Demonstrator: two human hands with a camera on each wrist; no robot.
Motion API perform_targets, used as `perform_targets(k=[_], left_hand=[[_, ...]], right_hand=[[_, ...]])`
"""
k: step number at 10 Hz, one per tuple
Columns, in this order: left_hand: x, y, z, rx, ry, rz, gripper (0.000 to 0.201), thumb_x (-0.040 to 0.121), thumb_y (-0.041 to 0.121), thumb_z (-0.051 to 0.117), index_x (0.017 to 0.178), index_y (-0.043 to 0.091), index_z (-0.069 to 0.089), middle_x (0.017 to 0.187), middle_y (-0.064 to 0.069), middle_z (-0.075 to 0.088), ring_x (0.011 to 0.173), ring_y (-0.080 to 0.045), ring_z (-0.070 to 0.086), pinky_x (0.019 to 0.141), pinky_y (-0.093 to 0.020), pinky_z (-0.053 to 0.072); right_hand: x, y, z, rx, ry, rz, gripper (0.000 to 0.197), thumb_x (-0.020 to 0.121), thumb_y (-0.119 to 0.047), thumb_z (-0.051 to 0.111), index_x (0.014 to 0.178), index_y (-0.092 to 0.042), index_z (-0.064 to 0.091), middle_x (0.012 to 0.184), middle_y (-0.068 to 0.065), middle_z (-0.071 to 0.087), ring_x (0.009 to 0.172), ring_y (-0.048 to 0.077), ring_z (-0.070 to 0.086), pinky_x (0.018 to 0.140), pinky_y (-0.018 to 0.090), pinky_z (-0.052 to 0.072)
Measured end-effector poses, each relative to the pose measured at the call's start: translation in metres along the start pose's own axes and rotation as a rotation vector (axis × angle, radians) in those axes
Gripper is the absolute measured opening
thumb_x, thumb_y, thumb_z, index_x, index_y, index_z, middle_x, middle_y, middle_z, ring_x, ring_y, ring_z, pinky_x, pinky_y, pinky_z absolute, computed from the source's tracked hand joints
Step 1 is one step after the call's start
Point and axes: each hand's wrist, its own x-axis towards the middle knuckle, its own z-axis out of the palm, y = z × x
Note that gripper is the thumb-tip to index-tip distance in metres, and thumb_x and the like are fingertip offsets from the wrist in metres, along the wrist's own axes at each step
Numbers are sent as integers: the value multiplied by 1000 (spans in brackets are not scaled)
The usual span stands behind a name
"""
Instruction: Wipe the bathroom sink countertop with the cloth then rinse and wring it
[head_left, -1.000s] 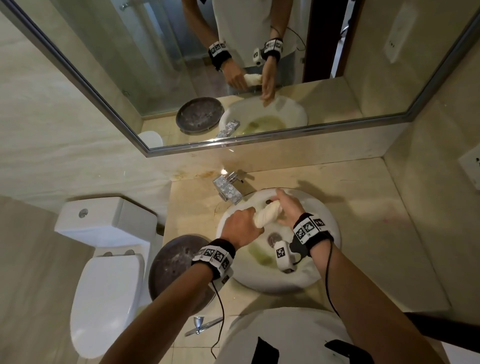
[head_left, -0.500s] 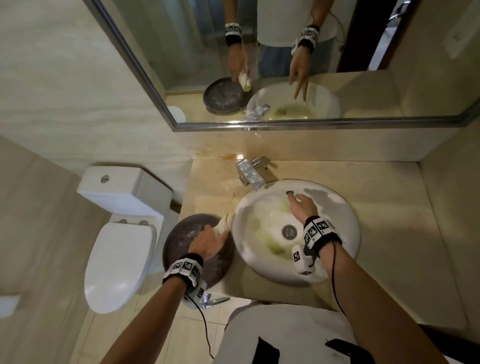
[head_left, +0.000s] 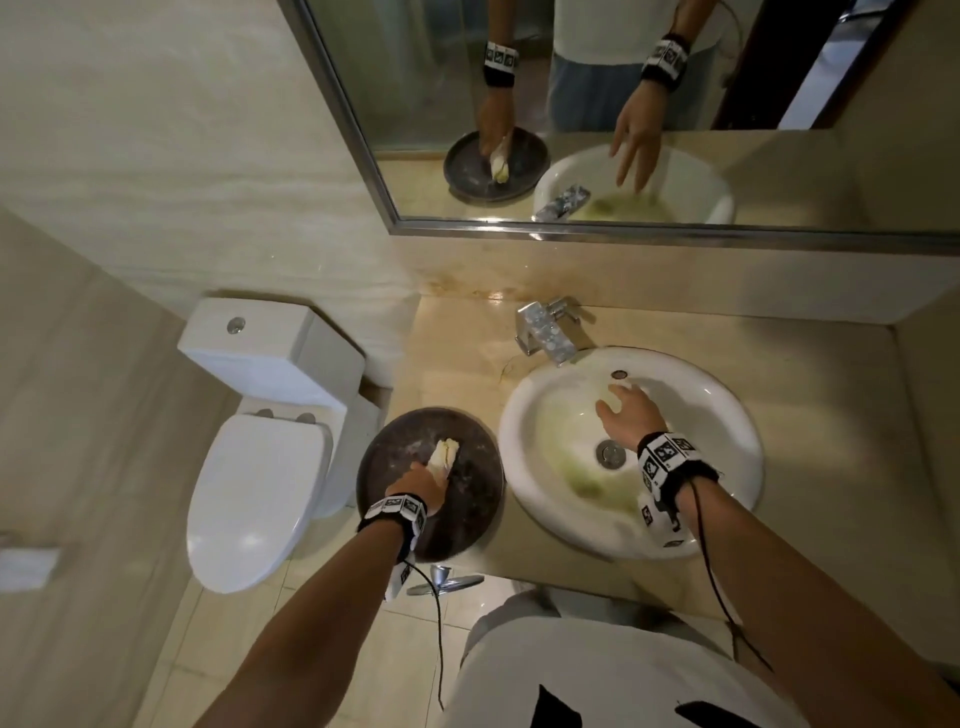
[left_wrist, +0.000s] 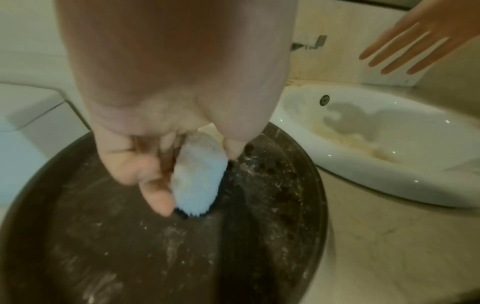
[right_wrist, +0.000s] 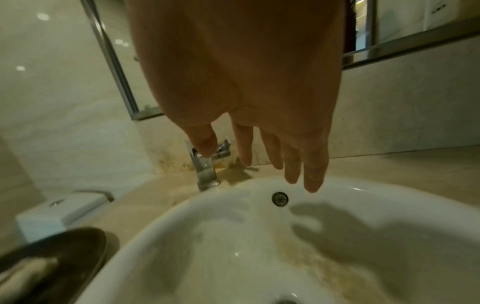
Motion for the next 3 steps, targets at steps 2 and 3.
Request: perform_targets(k=[2, 3], left_hand=[[27, 0, -27, 305, -201, 107, 75, 79, 31, 65, 148, 21, 39, 139, -11, 58, 125, -32, 56, 101, -41, 46], [47, 17, -61, 337, -103, 219, 62, 81, 46, 68, 136, 20, 56, 137, -10, 59, 121, -32, 58, 98, -39, 48]], right_hand=[[-8, 38, 8, 5, -138, 22, 54, 102, -36, 53, 148, -9, 46, 156, 10, 41, 144, 27, 37, 118, 35, 31], [-10, 57, 2, -37, -124, 41, 57, 102, -38, 51, 152, -12, 41, 158, 8, 38, 145, 26, 37, 116, 33, 31]])
